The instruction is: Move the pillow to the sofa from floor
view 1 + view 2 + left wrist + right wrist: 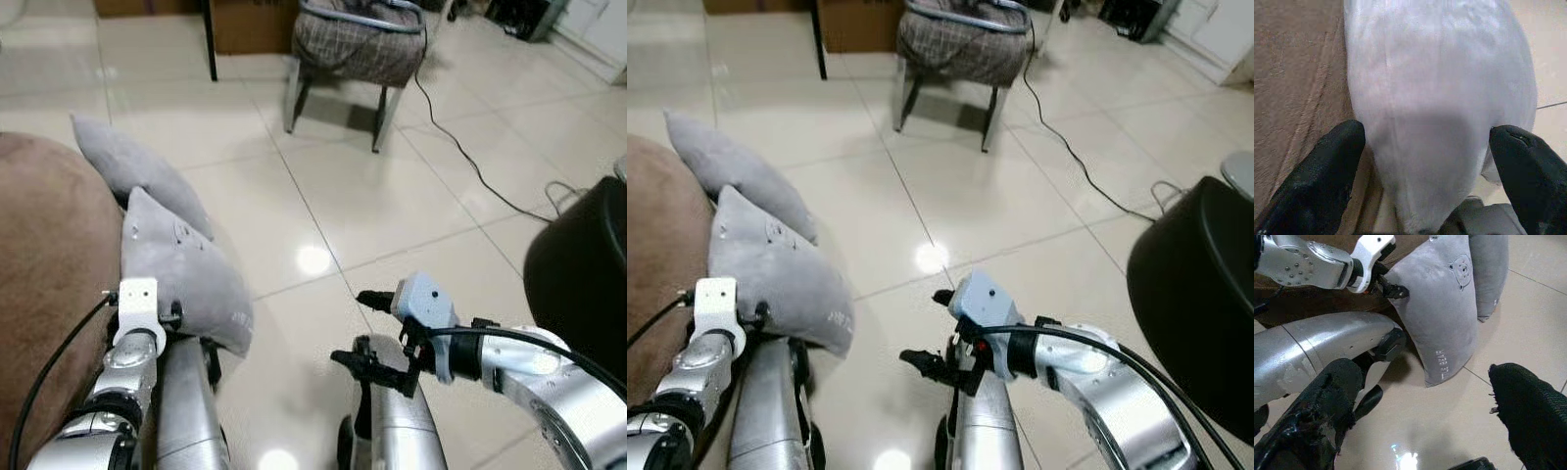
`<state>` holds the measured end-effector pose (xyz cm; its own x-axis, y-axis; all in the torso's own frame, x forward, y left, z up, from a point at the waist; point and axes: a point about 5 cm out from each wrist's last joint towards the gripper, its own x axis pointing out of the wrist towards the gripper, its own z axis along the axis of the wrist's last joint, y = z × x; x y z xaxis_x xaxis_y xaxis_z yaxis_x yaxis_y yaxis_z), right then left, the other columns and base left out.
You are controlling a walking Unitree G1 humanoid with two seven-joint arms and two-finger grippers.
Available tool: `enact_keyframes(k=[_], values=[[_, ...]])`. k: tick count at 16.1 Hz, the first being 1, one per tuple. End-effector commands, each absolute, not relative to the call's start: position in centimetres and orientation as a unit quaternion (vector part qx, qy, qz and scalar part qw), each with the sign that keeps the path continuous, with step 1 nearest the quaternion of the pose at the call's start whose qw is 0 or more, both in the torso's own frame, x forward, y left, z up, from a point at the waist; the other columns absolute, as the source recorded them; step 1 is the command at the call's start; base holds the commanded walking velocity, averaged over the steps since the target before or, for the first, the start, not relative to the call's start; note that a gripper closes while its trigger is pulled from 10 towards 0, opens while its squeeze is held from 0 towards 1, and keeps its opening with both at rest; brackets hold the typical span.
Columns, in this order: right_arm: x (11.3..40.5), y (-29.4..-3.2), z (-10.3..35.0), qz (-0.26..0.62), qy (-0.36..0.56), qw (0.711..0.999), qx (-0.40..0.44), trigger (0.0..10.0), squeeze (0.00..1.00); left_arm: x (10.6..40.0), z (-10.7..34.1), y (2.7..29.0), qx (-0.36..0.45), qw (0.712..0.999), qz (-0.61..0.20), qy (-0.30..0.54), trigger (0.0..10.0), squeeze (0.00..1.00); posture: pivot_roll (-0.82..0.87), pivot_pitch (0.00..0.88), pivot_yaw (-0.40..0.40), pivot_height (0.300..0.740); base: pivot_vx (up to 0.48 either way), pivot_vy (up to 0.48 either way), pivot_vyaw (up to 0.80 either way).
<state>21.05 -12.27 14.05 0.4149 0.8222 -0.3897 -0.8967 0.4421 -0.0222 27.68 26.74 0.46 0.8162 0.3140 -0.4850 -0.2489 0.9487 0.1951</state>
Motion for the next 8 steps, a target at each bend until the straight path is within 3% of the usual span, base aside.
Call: enact_keyframes(k=[1, 2, 4, 8], values=[[20.78, -12.65, 14.20, 0.509, 0.163, 0.838, -0.112, 10.0, 0.00, 27.64, 0.30, 26.52, 0.047, 0.952, 0.147, 0.263, 9.8, 0.00, -0.20, 0.172, -0.134, 0.521, 0.000, 0.000, 0.00], [20.64, -12.56, 14.29, 0.509, 0.160, 0.838, -0.108, 10.0, 0.00, 27.58, 0.27, 26.67, 0.043, 0.950, 0.155, 0.266, 4.3, 0.00, -0.20, 0.169, -0.133, 0.521, 0.000, 0.000, 0.00], [20.39, -12.25, 14.38, 0.512, 0.161, 0.837, -0.105, 10.0, 0.00, 27.65, 0.41, 26.94, 0.032, 0.950, 0.164, 0.263, 0.0, 0.00, -0.21, 0.172, -0.132, 0.521, 0.000, 0.000, 0.00], [19.90, -12.26, 14.32, 0.511, 0.166, 0.837, -0.104, 10.0, 0.00, 27.64, 0.51, 27.23, 0.033, 0.951, 0.161, 0.263, 0.0, 0.00, -0.21, 0.176, -0.127, 0.521, 0.000, 0.000, 0.00]])
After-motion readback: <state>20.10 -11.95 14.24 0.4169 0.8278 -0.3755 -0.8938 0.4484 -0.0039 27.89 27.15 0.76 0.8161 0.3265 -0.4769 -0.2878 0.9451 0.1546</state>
